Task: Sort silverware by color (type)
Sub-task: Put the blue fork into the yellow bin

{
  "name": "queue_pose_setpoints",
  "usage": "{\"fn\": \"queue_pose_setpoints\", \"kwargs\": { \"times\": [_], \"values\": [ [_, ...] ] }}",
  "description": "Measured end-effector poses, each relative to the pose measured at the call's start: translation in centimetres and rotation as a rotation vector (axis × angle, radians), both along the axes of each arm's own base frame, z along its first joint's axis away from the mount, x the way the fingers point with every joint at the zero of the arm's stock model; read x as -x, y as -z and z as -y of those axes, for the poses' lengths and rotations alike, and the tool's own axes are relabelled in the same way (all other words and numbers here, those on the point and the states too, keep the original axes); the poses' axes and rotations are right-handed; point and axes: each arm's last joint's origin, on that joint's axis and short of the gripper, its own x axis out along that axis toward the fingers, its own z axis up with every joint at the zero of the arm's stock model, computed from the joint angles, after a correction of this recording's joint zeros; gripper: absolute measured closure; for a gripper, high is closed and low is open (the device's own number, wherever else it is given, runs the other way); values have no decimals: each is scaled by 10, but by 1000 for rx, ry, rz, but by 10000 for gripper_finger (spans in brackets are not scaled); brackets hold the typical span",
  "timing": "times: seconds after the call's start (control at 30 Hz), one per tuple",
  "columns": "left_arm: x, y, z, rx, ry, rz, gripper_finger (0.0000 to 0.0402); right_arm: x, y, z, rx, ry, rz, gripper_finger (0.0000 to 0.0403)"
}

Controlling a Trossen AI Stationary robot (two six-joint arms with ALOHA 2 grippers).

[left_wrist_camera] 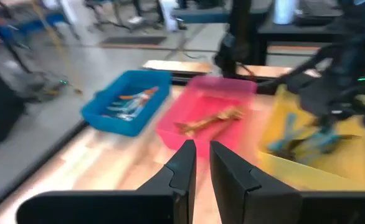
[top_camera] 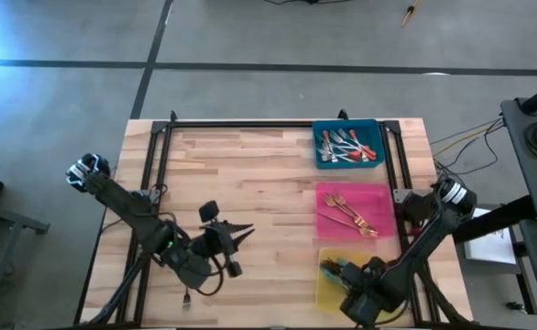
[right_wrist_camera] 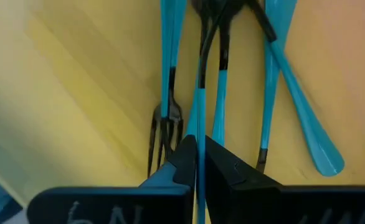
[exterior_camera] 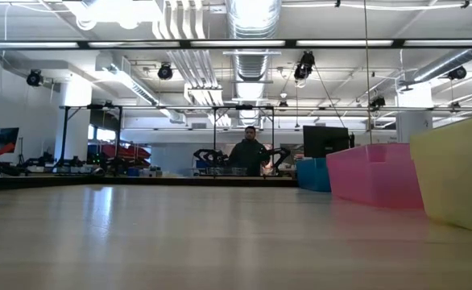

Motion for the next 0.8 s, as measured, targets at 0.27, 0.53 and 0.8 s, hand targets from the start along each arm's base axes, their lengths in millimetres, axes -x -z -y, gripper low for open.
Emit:
{"fn": "queue_pose_setpoints", "kwargs": {
  "times": [0.27, 0.53, 0.8],
  "values": [
    [25, -4, -5, 413, 239, -218, 371, 2, -8, 1, -41, -44, -11, 387],
    [65, 47, 25, 673, 39, -732, 371, 1, -22, 7, -19, -71, 94, 332],
    [90, 74, 56, 690, -129, -812, 358, -3, -23, 11, 12, -52, 133, 265]
  ]
}}
